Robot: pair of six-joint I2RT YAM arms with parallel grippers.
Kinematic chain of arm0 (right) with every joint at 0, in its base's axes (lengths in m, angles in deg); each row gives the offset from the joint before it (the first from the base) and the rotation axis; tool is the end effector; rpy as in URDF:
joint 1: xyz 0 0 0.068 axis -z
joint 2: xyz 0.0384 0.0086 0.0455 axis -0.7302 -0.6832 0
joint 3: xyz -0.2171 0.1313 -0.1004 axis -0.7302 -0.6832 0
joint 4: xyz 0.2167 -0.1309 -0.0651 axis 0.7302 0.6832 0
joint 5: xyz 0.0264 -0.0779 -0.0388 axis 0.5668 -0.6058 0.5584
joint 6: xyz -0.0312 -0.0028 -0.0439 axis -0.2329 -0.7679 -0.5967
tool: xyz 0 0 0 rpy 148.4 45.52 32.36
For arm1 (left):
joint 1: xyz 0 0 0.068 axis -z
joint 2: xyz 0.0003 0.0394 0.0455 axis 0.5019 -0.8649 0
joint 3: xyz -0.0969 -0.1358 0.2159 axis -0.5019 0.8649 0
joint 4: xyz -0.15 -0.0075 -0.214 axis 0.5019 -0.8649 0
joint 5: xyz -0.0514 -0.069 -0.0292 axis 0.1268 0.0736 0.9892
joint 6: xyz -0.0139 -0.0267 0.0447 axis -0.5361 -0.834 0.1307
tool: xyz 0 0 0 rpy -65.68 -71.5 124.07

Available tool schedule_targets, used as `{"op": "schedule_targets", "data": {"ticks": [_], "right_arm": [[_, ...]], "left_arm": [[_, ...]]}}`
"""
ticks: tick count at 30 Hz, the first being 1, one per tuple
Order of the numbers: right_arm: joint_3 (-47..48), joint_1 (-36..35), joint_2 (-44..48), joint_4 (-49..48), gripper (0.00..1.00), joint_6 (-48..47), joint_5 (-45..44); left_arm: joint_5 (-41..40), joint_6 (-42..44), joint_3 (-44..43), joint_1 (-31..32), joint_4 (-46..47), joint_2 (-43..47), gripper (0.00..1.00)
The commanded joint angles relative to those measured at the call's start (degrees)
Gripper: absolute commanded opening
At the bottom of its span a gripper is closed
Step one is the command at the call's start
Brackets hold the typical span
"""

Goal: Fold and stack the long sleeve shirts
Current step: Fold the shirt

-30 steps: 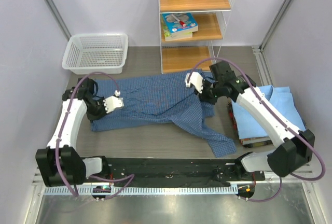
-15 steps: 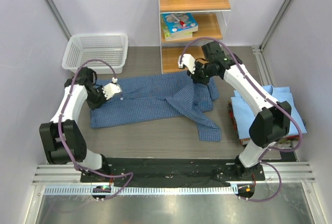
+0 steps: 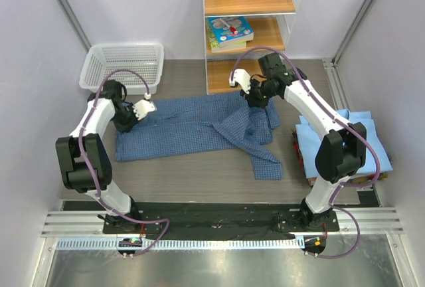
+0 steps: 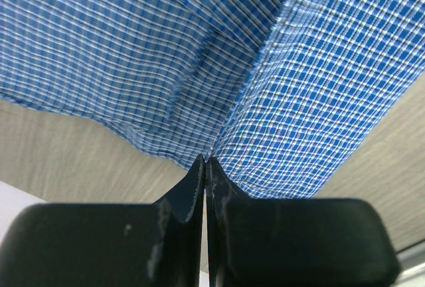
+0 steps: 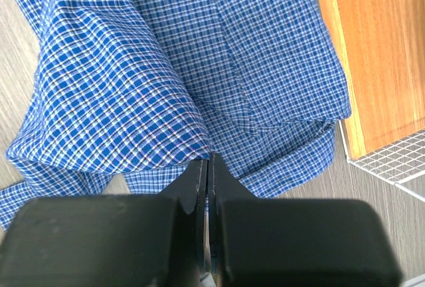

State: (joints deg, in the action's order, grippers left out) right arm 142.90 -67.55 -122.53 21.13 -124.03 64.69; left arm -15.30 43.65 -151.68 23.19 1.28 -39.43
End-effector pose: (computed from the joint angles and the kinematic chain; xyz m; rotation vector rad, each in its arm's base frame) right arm 0.3478 0.1445 0.3073 -1.5608 1.9356 0.2443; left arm 0.3153 0.0311 0.2292 1.3851 2.4459 -0.0143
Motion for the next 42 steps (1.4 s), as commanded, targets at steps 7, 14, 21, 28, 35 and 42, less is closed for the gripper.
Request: {"op": "schedule_targets", "data": {"ticks": [7, 14, 21, 28, 35, 42], "right_arm": [[2.3, 1.9, -0.6, -3.1, 0.01, 1.1, 2.3], [2.0, 2.0, -2.4, -3.3, 0.01, 1.5, 2.3], [2.5, 1.7, -5.1, -4.5, 0.01, 3.2, 2.4], [2.0, 1.5, -8.0, -8.9, 0.01, 6.0, 0.6], [-0.2, 1.0, -9.2, -16.3, 0.01, 11.6, -2.9], [2.7, 1.2, -14.9, -9.3, 0.41, 16.4, -8.5]], "left_arm": [[-0.3, -1.3, -6.2, -0.5, 1.9, -2.8, 0.00], [-2.1, -1.4, -4.0, -0.5, 4.4, -4.2, 0.00], [-2.9, -3.2, -3.3, -0.5, 6.2, -6.9, 0.00], [-3.1, -5.8, -4.0, -0.5, 8.4, -9.7, 0.00], [-4.5, -7.1, -3.7, -0.6, 10.1, -11.8, 0.00], [-2.7, -13.5, -4.9, -2.5, 10.0, -10.1, 0.28]]}}
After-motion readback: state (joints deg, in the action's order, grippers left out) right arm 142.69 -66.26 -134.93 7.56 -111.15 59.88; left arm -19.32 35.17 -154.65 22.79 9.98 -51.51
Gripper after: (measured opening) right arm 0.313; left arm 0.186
